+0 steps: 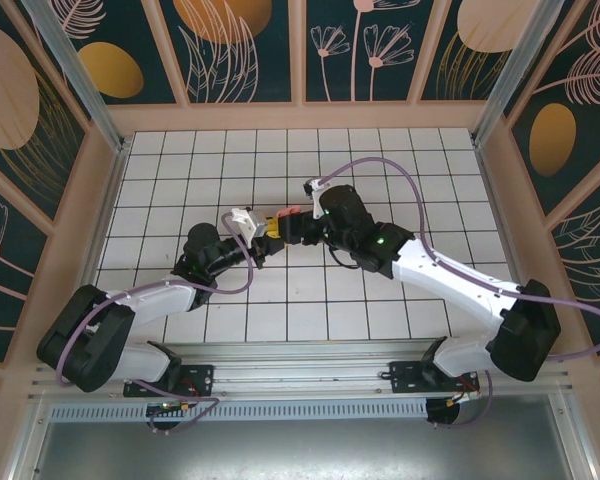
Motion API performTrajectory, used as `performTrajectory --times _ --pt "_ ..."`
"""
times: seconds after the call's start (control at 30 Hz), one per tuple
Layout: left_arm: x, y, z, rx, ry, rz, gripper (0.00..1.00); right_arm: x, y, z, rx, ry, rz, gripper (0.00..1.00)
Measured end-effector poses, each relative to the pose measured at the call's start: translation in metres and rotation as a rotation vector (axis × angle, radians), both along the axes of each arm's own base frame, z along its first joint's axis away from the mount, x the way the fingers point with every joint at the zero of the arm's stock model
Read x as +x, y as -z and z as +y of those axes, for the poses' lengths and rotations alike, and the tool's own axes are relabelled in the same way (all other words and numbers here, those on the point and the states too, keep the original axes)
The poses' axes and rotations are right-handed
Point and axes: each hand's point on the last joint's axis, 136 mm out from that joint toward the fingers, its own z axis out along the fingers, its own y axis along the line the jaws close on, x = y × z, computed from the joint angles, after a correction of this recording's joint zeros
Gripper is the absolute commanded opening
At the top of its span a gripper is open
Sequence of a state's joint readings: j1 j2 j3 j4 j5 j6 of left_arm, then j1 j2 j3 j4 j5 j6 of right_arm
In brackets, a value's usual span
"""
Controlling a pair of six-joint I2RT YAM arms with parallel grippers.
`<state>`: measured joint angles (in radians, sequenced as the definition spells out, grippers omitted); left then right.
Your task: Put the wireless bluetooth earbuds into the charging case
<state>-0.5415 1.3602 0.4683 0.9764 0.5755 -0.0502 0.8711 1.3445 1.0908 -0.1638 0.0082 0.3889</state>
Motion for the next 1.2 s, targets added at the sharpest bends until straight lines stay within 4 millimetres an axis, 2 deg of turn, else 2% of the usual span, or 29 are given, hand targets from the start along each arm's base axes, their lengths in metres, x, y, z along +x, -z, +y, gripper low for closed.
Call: performTrajectory --times 0.33,0.47,0.63,0.9,1.2 --pt "0.000 0.000 0.000 0.000 0.000 -0.001 0.00 -0.011 -0.026 0.000 0.076 -0.055 -0.045 0.81" --pt "0.000 0.000 0.000 0.000 0.000 -0.001 0.00 -0.005 -0.029 -0.005 0.093 -0.038 -0.045 0.81" --pt "0.000 0.000 0.000 0.001 0.000 0.000 0.00 0.003 -0.028 -0.014 0.107 -0.014 -0.021 0.80" --pt "-0.004 -0.002 -0.001 -0.006 0.023 -0.012 0.00 0.005 -0.024 -0.018 0.120 -0.017 0.021 0.78" --pt "-0.006 -0.001 -0.002 -0.005 0.034 -0.009 0.00 0.003 -0.007 -0.010 0.100 -0.054 0.075 0.78"
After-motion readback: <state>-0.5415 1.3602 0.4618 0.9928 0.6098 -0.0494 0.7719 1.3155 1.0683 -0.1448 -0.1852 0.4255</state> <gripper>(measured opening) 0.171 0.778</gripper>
